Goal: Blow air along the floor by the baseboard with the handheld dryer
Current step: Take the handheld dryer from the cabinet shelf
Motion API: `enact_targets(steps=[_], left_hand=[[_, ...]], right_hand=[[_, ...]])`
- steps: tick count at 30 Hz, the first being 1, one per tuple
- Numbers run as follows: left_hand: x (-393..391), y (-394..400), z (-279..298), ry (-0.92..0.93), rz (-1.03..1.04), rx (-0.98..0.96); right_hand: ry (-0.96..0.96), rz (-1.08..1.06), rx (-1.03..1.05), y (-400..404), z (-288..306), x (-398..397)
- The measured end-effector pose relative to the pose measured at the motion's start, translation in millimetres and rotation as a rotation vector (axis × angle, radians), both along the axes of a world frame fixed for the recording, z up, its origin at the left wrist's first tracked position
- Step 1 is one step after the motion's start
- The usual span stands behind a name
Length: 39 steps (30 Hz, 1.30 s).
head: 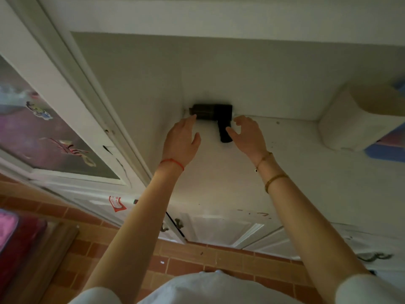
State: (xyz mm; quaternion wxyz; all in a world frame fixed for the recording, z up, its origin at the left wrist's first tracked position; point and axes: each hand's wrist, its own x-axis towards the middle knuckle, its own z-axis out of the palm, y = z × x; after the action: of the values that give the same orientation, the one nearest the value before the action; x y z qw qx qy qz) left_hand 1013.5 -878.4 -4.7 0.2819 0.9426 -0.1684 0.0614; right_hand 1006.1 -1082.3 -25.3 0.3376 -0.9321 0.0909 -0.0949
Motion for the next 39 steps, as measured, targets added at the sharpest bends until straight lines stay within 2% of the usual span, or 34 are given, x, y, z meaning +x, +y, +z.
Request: enact_targets(steps=[11, 15, 23, 28, 34, 39], left_hand=[[56, -13, -26, 0.116, 0.037, -0.02], [71, -20, -30, 0.144, 0.035, -0.018], [96, -28, -37, 0.213, 0.068, -0.054], [95, -30, -38, 0.232, 0.173, -0.265], [73, -25, -38, 0.446, 0.211, -0.664], [40, -17, -37, 0.562, 0.179, -0.981]], right_hand=[[0.123, -0.077, -0.013, 7, -22, 49], [0.161, -0.099, 0.057, 9, -27, 60], [0.11, -0.122, 0.24, 3, -32, 60], [0.06, -0.113, 0.272, -3, -31, 39], [-0.031, -0.128, 0.374, 0, -24, -5], [-0.013, -0.124, 0.512, 4, -18, -44]])
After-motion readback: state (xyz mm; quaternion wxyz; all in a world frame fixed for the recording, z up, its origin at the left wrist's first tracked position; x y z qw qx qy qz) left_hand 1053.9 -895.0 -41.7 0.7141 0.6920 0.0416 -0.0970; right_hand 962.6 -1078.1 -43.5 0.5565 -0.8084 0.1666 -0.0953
